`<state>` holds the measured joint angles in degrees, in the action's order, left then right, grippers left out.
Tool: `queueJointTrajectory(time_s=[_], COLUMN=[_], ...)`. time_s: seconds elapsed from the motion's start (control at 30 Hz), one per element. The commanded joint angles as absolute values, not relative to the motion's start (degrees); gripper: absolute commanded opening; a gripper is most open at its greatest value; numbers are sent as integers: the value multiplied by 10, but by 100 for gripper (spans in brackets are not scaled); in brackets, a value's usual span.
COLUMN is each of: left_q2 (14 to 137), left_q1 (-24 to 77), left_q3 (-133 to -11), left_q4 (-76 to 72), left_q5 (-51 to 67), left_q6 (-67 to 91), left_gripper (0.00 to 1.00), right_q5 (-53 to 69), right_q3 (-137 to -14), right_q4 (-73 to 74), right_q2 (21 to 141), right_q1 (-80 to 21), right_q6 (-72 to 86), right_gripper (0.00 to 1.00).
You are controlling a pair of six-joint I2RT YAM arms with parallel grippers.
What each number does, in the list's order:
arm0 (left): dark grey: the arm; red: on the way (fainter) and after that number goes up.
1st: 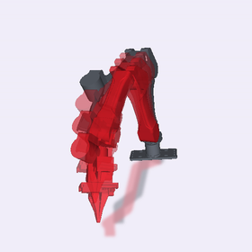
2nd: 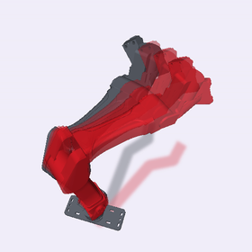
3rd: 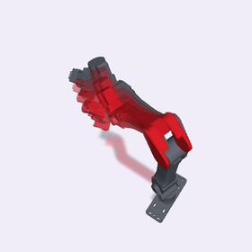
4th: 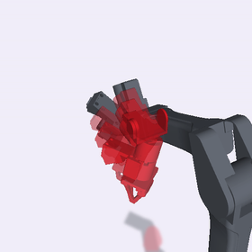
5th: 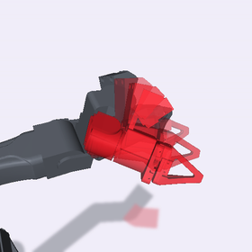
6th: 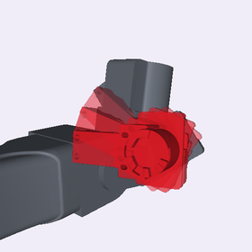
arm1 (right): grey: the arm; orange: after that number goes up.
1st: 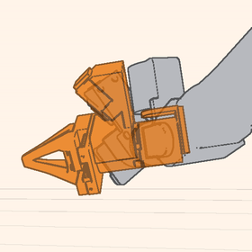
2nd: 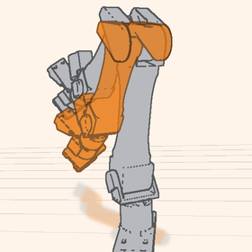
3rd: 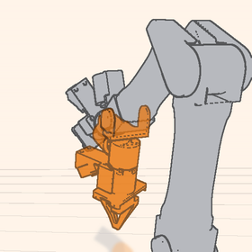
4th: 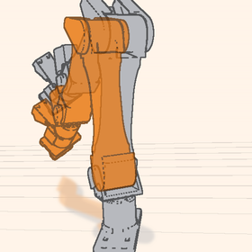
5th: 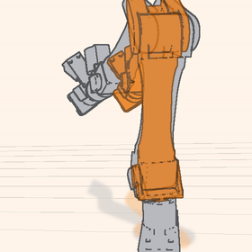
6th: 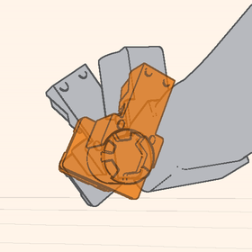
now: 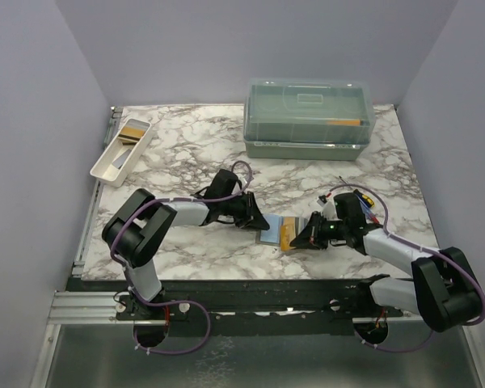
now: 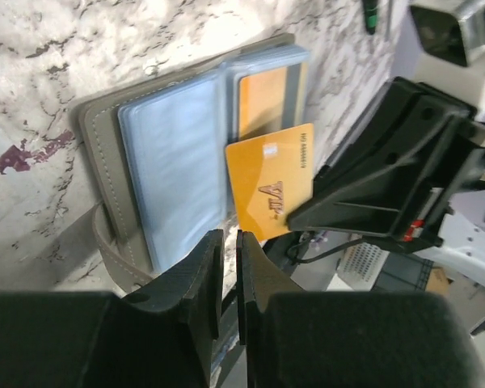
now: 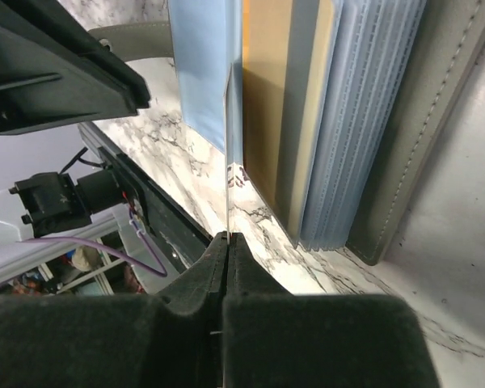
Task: Put the credit cards into the card holder
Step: Insert the credit card into the card holder.
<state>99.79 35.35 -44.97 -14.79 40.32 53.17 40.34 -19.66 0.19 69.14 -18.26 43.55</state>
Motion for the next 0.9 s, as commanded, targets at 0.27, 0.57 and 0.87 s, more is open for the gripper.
queueJointTrajectory(time_s=[0.27,0.57,0.87], left_q2=[1025,1041,1042], left_q1=[369,374,382], left_q3=[-484,-478,-476], left_q4=[-15,-1,-1], left_q5=[286,255,254], left_q6=[466,455,459], left_gripper=[4,0,0], right_q5=[425,421,396], right_q3=[-229,-243,-257], right_q4=[23,-42,-101], right_q2=[761,802,853], right_q1=[-178,-176,-176], right_q6=[387,396,410], right_gripper=[0,0,0])
